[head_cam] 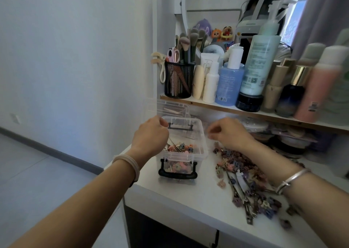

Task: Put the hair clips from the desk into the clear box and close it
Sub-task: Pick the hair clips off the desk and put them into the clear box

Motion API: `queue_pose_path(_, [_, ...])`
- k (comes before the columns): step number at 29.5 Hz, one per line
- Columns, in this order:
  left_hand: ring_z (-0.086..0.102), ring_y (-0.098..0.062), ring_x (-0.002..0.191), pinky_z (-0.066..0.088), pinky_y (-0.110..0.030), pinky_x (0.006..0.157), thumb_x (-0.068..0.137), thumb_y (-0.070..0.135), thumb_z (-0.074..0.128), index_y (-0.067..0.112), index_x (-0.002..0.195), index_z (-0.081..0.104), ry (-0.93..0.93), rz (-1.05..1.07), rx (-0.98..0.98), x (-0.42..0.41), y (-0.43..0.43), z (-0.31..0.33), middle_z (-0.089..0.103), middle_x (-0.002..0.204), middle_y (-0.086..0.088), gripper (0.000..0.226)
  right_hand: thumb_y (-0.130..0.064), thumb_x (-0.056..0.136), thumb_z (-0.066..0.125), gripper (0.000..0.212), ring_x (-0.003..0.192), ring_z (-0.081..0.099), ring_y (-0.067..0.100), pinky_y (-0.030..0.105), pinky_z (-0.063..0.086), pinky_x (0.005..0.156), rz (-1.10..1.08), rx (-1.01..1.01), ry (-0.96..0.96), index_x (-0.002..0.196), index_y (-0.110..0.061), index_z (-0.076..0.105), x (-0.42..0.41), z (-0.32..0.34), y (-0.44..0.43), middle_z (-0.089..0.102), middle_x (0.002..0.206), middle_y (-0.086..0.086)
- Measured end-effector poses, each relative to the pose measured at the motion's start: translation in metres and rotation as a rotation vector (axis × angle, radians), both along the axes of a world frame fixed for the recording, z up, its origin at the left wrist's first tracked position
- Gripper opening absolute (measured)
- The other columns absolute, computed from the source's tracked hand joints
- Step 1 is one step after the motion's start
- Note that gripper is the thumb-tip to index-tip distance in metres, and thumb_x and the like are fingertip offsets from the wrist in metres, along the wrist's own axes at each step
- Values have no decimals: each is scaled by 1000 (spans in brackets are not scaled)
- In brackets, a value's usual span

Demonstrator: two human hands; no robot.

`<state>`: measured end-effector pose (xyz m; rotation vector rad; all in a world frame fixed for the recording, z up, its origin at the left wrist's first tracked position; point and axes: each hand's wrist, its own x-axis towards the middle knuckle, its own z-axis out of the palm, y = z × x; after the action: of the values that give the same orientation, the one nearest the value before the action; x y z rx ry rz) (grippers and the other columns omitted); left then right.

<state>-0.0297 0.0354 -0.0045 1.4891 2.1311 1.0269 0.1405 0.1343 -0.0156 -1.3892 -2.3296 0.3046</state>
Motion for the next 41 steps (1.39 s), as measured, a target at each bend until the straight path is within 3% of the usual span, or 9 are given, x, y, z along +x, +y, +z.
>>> queue_pose_path(5, [56,-25,99,48,-43,94,92,7,35,15,120,54,-9,2,-6,1,0,0,47,101,1,34,-21,83,66,18,83,57,-4,9,41,77,216,-173,443,100,-19,71,-10,36,-25,65,88,-13])
queue_pose_path(10, [56,-26,101,47,-42,95,93,8,35,15,121,53,-16,-1,-6,2,-1,0,47,101,1,34,-21,91,55,25,104,55,7,22,38,93,124,-115,307,113,-17,65,-7,22,-15,62,109,-7])
queue_pose_path(15, [56,-27,103,47,-42,94,93,8,35,15,121,53,-11,2,-5,3,-2,1,55,113,-4,34,-46,90,49,42,114,54,22,36,44,99,-49,-253,-326,118,-16,59,7,-14,-1,59,125,6])
queue_pose_path(26, [56,-29,106,47,-45,96,93,8,35,15,121,53,-18,1,-11,2,-2,1,55,123,-7,34,-10,86,60,21,93,57,19,21,37,74,52,-79,-222,104,-10,71,-11,-21,-8,68,109,8])
queue_pose_path(30, [57,-28,105,47,-45,96,93,8,34,15,121,53,-28,3,-4,2,-2,1,55,123,-7,34,-13,84,66,18,95,60,13,20,43,82,-16,-9,149,101,-11,71,-5,1,-5,68,101,0])
queue_pose_path(33, [57,-27,104,47,-44,96,93,8,34,15,121,53,-28,4,-2,3,-2,1,56,122,-7,34,-14,78,71,21,78,59,-3,3,44,69,147,-172,507,99,-12,71,-5,31,-18,67,87,-7])
queue_pose_path(36, [57,-27,104,47,-44,96,94,8,34,15,121,53,-22,-3,-11,3,-3,2,54,115,-4,34,-18,76,72,36,89,58,-7,2,42,81,244,-258,425,112,-19,66,-2,45,-24,64,95,-17])
queue_pose_path(38, [57,-27,103,47,-43,96,94,8,35,14,122,53,-20,-3,-11,4,-3,2,51,106,-1,34,-17,79,71,43,101,56,4,17,39,96,133,-224,365,120,-17,61,6,42,-17,62,108,-10])
queue_pose_path(41, [58,-27,102,47,-43,95,94,8,35,14,121,53,-14,-2,-10,5,-3,2,55,112,-4,33,-16,82,67,38,108,55,13,25,39,96,37,-213,14,120,-15,60,14,22,-9,61,122,2])
